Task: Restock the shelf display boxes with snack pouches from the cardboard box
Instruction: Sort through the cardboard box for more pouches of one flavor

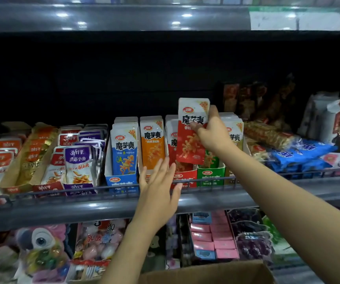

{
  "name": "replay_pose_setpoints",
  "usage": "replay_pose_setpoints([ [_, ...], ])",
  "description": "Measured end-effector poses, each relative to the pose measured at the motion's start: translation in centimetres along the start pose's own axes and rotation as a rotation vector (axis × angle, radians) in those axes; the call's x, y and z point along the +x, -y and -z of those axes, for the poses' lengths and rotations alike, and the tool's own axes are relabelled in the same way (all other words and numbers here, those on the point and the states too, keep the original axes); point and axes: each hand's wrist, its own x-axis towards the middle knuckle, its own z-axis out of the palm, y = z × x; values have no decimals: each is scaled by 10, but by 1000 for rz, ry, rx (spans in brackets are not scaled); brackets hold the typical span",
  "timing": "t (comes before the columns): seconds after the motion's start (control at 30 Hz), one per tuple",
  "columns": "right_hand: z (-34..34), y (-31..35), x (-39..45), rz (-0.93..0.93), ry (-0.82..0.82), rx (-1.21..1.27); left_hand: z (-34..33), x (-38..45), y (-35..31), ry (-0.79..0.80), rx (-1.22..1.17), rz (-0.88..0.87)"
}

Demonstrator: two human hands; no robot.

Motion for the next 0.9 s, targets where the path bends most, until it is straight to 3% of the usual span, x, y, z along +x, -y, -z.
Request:
replay_pose_setpoints([
  [0.27,-35,-20,13,-47,206,-199,-16,0,12,-55,116,-76],
  [0.4,-30,-24,9,103,260,-361,-21,-1,11,-66,221,-74],
  [0.53,-24,-26,19,281,286,-746,-25,-2,12,-88,251,-88],
  [0.7,-29,-33,20,396,195,-895,-24,-3,11,-92,247,-98],
  [0.9,-26,-49,11,406,98,-803,-27,-4,12,-102,251,-97],
])
